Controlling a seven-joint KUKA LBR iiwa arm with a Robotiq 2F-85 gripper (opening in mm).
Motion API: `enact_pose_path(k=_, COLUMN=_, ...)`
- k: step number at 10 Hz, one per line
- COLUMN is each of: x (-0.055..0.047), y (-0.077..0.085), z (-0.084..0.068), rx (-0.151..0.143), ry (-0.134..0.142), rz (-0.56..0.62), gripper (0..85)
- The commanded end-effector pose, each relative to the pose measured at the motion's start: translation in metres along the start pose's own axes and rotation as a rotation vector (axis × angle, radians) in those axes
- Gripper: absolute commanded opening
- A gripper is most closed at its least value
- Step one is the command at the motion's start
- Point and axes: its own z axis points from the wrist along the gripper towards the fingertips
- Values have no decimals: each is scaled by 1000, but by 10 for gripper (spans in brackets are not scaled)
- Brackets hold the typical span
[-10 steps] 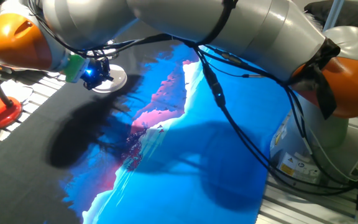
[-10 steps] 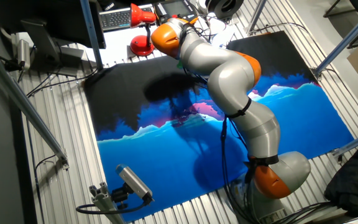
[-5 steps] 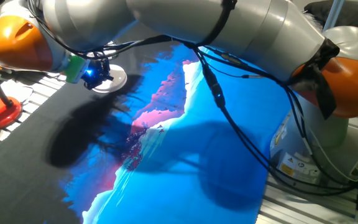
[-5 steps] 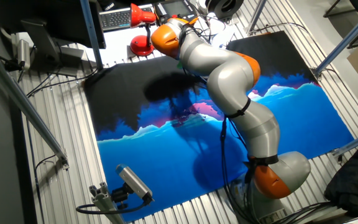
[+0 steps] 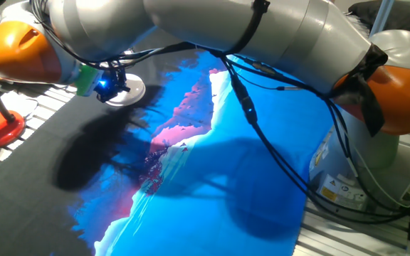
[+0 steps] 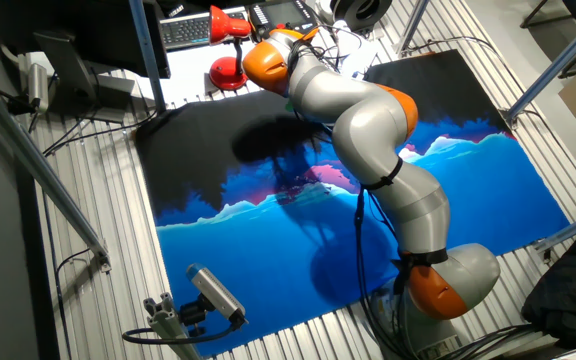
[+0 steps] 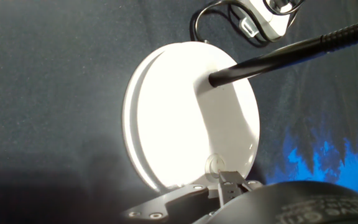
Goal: Turn off the desk lamp by pressing the button
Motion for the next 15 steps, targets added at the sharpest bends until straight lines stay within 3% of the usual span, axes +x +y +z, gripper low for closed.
enact_pose_path(k=1, x=0, y=-1, z=1, rx=-2, ry=-1, rz=-1, gripper=0)
enact_pose_path(k=15, x=-5, y=2, z=14, rx=-37, ry=-3, rz=-13, gripper=0)
